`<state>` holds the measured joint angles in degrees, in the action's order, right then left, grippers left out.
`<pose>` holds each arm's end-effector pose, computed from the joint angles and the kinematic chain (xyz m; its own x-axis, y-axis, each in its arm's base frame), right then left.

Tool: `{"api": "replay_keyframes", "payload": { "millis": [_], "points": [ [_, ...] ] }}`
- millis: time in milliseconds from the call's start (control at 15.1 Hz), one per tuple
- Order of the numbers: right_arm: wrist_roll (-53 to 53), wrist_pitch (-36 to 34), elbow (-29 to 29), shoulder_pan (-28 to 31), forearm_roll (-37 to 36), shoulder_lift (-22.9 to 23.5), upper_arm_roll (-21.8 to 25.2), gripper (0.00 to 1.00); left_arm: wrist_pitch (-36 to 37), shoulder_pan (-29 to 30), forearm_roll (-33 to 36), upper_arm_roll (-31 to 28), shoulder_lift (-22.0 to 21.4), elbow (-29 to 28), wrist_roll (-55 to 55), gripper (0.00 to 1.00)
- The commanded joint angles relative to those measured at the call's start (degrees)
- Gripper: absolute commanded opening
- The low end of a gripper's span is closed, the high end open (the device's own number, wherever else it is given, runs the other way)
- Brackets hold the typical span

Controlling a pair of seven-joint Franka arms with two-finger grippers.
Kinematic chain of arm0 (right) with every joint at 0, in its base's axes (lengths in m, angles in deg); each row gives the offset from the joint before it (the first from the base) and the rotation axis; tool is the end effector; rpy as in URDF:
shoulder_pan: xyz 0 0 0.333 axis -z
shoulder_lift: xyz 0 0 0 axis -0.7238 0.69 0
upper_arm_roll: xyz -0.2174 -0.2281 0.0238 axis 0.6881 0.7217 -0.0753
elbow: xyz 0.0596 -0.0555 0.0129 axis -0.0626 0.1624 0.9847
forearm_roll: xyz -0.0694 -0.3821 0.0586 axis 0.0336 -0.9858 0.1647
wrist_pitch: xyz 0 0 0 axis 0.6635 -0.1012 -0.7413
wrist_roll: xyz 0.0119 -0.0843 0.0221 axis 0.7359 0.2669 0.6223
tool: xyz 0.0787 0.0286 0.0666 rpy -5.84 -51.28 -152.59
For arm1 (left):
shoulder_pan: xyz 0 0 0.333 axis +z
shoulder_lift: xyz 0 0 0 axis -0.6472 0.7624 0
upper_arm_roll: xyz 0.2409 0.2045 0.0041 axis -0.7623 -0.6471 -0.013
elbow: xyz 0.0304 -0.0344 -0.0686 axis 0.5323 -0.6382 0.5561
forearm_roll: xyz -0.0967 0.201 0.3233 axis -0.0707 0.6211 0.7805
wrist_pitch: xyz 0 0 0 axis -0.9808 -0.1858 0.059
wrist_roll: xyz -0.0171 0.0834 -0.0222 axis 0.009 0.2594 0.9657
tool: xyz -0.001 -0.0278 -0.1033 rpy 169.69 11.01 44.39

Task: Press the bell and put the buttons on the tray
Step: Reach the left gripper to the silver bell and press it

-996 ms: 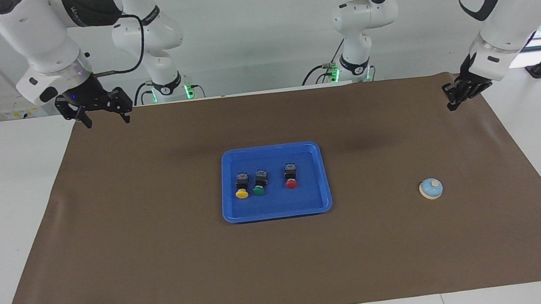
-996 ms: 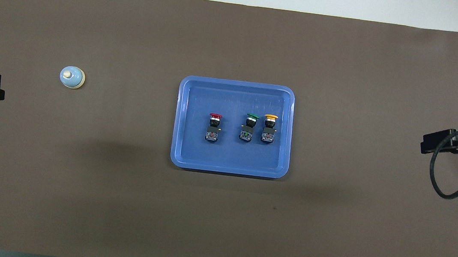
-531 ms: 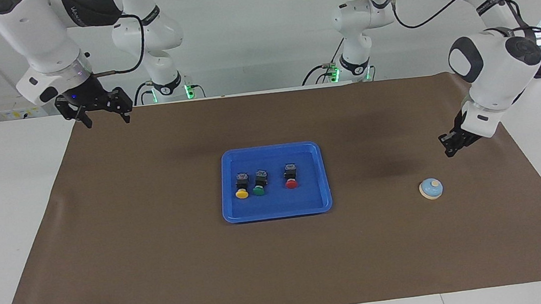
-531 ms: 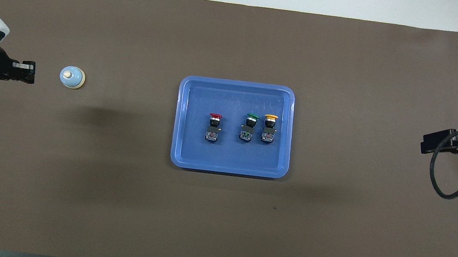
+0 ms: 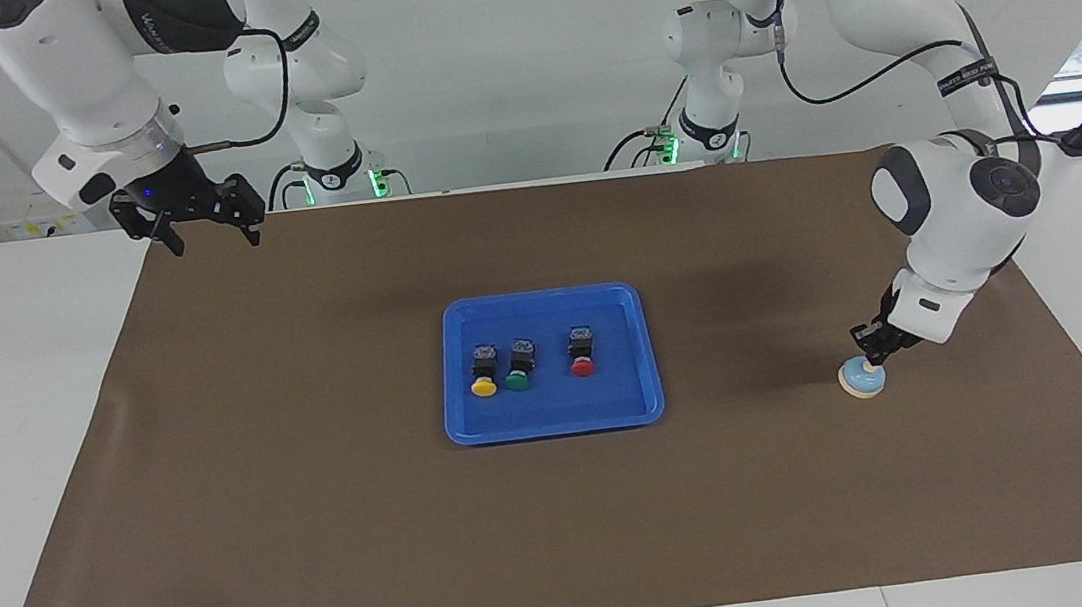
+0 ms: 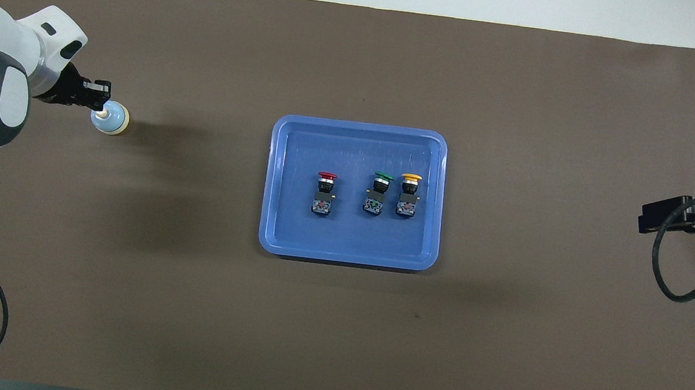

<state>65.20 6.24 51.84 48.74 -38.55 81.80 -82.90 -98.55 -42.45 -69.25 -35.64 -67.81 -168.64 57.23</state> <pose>0.5274 -0.0044 0.5986 0.9960 0.0164 -0.0883 0.0173 -0.9998 0.0096 0.6543 -0.0058 0.3647 0.9993 0.0275 0.0241 0.0275 -0.9996 0.0038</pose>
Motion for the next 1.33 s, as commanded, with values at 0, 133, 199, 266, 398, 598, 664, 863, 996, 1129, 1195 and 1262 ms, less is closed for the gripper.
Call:
{"api": "replay_keyframes", "payload": {
  "millis": [0, 133, 199, 266, 398, 598, 664, 863, 996, 1129, 1195, 1262],
  "points": [
    [-1.2, 0.0, 0.6, 1.0, -0.4, -0.6, -0.7, 1.00, -0.4, -0.3, 0.4, -0.6, 0.7, 0.5, 0.9, 0.00],
    [-1.1, 0.0, 0.6, 1.0, -0.4, -0.6, -0.7, 1.00, -0.3, 0.1, 0.4, -0.6, 0.6, 0.0, 0.9, 0.00],
    [-1.1, 0.0, 0.6, 1.0, -0.4, -0.6, -0.7, 1.00, -0.3, 0.3, 0.5, -0.6, 0.6, 0.0, 0.8, 0.00],
    [-1.2, 0.0, 0.6, 1.0, -0.4, -0.6, -0.7, 1.00, -0.4, 0.4, 0.5, -0.6, 0.6, 0.0, 0.8, 0.00],
    [-1.1, 0.0, 0.6, 1.0, -0.4, -0.6, -0.7, 1.00, -0.8, 0.5, 0.5, -0.7, 0.6, -0.4, 0.8, 0.00],
    [-1.1, 0.0, 0.6, 1.0, -0.4, -0.6, -0.7, 1.00, -1.7, 0.5, 0.5, -0.7, 0.6, -1.2, 0.8, 0.00],
    [-1.2, 0.0, 0.6, 1.0, -0.4, -0.6, -0.7, 1.00, -1.7, 0.5, 0.5, -0.7, 0.6, -1.4, 0.9, 0.00],
    [-1.1, 0.0, 0.6, 1.0, -0.4, -0.6, -0.7, 1.00, -2.5, 0.5, 0.5, -0.7, 0.4, -2.6, 1.0, 0.00],
    [-1.1, 0.0, 0.6, 1.0, -0.4, -0.6, -0.7, 1.00, -4.2, 0.4, 0.5, -0.7, 0.7, -3.2, 0.9, 0.00],
    [-1.1, 0.0, 0.6, 1.0, -0.4, -0.6, -0.7, 1.00, -6.9, 0.5, 0.5, -0.7, 0.7, -4.9, 0.9, 0.00],
    [-1.2, 0.0, 0.6, 1.0, -0.4, -0.6, -0.7, 1.00, -8.1, 0.7, 0.5, -0.7, 0.7, -5.7, 0.9, 0.00],
    [-1.1, 0.0, 0.6, 1.0, -0.4, -0.6, -0.7, 1.00, -8.4, 0.8, 0.5, -0.7, 0.7, -5.8, 0.9, 0.00]
  ]
}}
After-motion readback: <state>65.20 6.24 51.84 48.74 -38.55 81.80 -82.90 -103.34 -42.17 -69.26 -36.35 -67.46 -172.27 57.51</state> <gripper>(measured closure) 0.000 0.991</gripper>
